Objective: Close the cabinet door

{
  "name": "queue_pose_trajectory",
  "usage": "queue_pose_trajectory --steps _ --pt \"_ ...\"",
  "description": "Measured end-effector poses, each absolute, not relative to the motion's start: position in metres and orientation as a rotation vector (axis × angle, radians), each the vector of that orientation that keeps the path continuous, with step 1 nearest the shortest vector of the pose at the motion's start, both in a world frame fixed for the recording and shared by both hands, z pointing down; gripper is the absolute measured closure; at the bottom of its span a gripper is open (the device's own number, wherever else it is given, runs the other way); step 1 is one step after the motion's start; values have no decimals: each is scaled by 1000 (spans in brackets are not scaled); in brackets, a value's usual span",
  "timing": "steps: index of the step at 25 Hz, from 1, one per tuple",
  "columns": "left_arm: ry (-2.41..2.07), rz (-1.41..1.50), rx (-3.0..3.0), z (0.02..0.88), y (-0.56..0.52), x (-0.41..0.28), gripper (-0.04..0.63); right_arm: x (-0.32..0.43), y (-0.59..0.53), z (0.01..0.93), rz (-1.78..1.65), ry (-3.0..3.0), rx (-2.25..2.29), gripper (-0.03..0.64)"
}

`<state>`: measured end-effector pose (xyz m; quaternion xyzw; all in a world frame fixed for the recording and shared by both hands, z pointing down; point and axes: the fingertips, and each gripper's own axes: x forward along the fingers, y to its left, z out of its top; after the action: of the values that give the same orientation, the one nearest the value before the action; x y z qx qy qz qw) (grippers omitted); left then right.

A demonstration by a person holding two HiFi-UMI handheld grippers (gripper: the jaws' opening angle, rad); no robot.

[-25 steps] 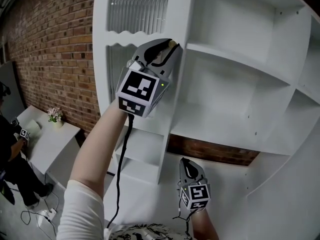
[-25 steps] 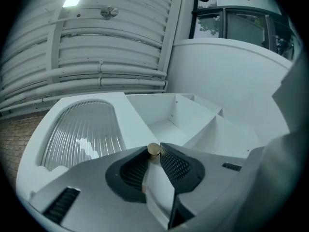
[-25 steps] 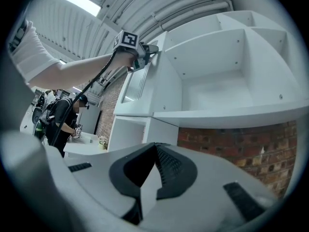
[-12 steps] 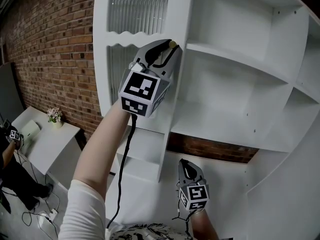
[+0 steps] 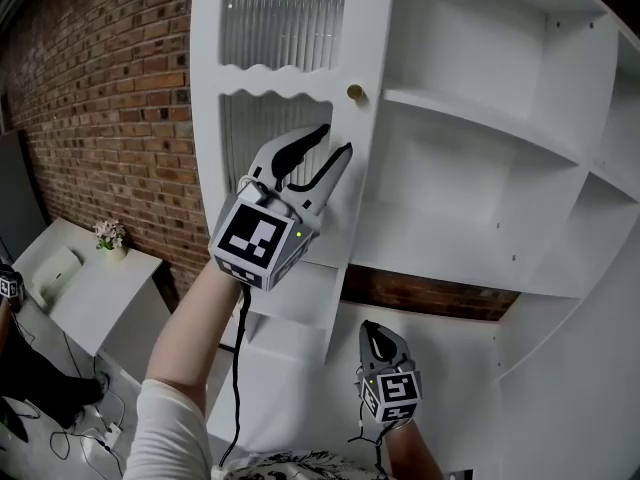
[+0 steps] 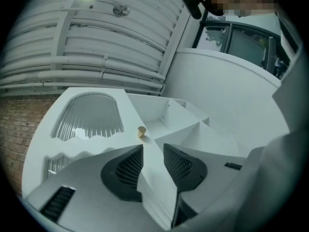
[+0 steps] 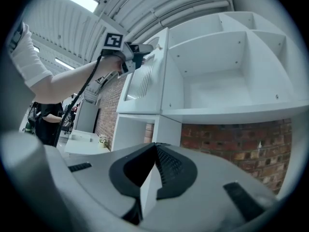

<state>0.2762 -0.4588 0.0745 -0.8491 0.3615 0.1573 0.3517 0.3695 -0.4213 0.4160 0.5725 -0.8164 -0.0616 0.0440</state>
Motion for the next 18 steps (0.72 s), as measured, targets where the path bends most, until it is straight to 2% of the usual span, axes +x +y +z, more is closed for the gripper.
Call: queue_pose_trajectory --steps 4,12,18 --pt "946 437 -2227 115 -446 245 485 360 -417 415 -216 -2479 1778 611" --pt "1046 272 -2431 248 -443 199 588 341 -407 403 -316 -2441 1865 612" --pt "1101 241 -2645 337 -438 176 588 318 -399 406 -307 -2454 1901 612"
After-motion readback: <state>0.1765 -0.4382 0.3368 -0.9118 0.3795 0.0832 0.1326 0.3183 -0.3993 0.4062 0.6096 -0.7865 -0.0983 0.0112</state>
